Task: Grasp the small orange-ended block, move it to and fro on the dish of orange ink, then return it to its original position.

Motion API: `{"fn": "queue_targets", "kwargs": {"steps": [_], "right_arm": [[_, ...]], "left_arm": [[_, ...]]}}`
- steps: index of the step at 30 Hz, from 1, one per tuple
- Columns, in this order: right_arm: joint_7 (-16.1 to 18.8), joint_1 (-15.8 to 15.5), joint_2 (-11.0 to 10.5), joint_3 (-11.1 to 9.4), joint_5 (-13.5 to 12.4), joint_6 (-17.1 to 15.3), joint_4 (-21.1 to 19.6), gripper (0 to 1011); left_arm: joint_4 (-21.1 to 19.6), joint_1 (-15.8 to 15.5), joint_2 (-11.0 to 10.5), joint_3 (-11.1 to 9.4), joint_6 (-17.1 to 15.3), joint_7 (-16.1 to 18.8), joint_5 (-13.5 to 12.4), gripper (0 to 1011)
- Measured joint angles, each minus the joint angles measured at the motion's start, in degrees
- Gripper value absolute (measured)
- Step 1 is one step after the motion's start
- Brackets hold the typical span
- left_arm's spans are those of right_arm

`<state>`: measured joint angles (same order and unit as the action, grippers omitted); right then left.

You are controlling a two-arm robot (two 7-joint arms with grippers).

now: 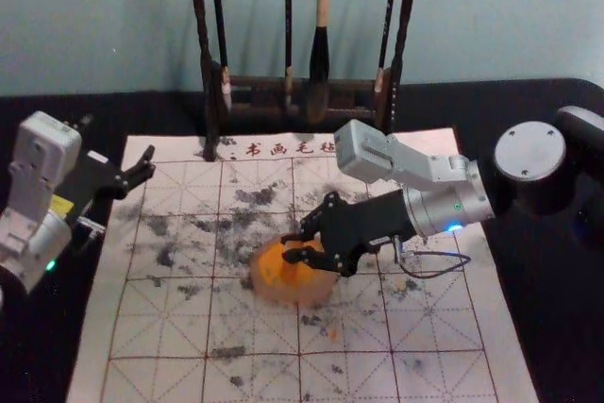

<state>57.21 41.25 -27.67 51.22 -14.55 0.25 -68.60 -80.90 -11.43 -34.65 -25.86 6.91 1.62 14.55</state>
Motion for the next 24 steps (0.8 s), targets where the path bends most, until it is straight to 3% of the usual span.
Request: {"fn": "queue_targets", "kwargs": {"steps": [13, 24], "right_arm": [[-0.62, 1.37, 2.57, 0.58, 0.68, 0.57, 2.89, 134], [-1.65, 1.88, 3.29, 0.12, 1.26, 0.61, 4.51, 134]], "left_arm": [[0.0, 0.0, 0.0, 0.0, 0.0, 0.0, 0.0, 1001], [0.0, 0.0, 0.0, 0.0, 0.0, 0.0, 0.0, 1001]]}}
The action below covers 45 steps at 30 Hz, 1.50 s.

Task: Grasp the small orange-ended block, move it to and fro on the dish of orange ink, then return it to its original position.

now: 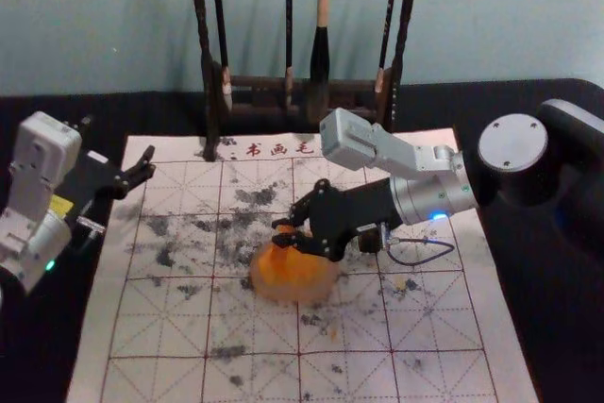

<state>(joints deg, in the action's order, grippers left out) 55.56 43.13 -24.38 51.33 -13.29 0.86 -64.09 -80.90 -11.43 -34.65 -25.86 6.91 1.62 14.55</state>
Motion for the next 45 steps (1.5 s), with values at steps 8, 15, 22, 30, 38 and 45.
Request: {"fn": "queue_targets", "kwargs": {"steps": [8, 15, 22, 30, 38, 45], "right_arm": [[-0.52, 0.05, -0.12, -0.59, 0.25, -0.23, 0.32, 134], [-0.93, -0.12, -0.65, -1.18, 0.4, -0.55, 0.09, 134], [-1.12, -0.29, -1.36, -1.64, 0.52, -0.8, -0.62, 134], [-0.88, -0.63, -2.57, -1.83, 0.64, -1.04, -1.88, 133], [-0.04, -1.08, -3.68, -1.8, 0.64, -1.1, -2.75, 134], [0.6, -1.61, -4.5, -1.81, 0.14, -0.93, -3.86, 134]], "left_arm": [[0.0, 0.0, 0.0, 0.0, 0.0, 0.0, 0.0, 1001], [0.0, 0.0, 0.0, 0.0, 0.0, 0.0, 0.0, 1001], [0.0, 0.0, 0.0, 0.0, 0.0, 0.0, 0.0, 1001], [0.0, 0.0, 0.0, 0.0, 0.0, 0.0, 0.0, 1001], [0.0, 0.0, 0.0, 0.0, 0.0, 0.0, 0.0, 1001], [0.0, 0.0, 0.0, 0.0, 0.0, 0.0, 0.0, 1001]]}}
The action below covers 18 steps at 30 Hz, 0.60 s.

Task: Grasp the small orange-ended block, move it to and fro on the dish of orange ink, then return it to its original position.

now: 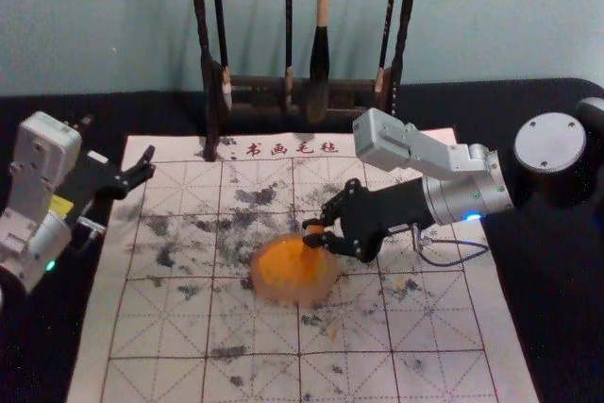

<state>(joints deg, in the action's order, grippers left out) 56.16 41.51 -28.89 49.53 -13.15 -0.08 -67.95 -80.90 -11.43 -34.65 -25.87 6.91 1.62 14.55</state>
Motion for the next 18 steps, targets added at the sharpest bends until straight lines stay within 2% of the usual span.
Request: {"fn": "queue_targets", "kwargs": {"steps": [10, 18], "right_arm": [[1.09, -0.79, -0.92, 0.44, -0.81, 0.56, -1.73, 134], [1.3, -0.64, -0.04, 0.93, -1.18, 0.95, -1.51, 134]], "left_arm": [[0.0, 0.0, 0.0, 0.0, 0.0, 0.0, 0.0, 1001], [0.0, 0.0, 0.0, 0.0, 0.0, 0.0, 0.0, 1002]]}}
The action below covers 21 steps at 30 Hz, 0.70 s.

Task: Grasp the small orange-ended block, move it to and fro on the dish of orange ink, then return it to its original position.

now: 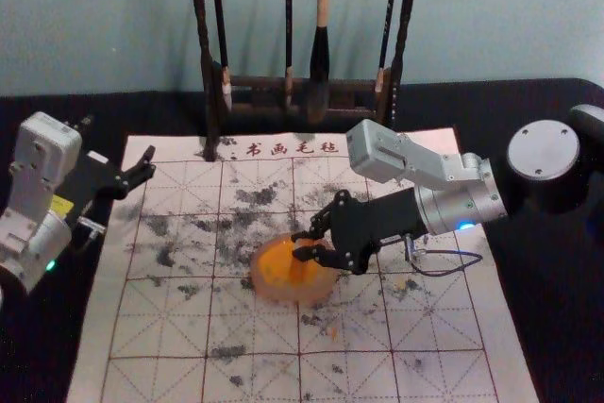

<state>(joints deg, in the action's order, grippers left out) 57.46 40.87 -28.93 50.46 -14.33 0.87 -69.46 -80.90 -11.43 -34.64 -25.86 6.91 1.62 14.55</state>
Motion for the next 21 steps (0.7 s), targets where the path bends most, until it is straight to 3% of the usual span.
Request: {"fn": "queue_targets", "kwargs": {"steps": [21], "right_arm": [[-0.76, 1.61, 3.65, 0.79, -0.01, 0.68, 3.72, 134]], "left_arm": [[0.0, 0.0, 0.0, 0.0, 0.0, 0.0, 0.0, 1001]]}}
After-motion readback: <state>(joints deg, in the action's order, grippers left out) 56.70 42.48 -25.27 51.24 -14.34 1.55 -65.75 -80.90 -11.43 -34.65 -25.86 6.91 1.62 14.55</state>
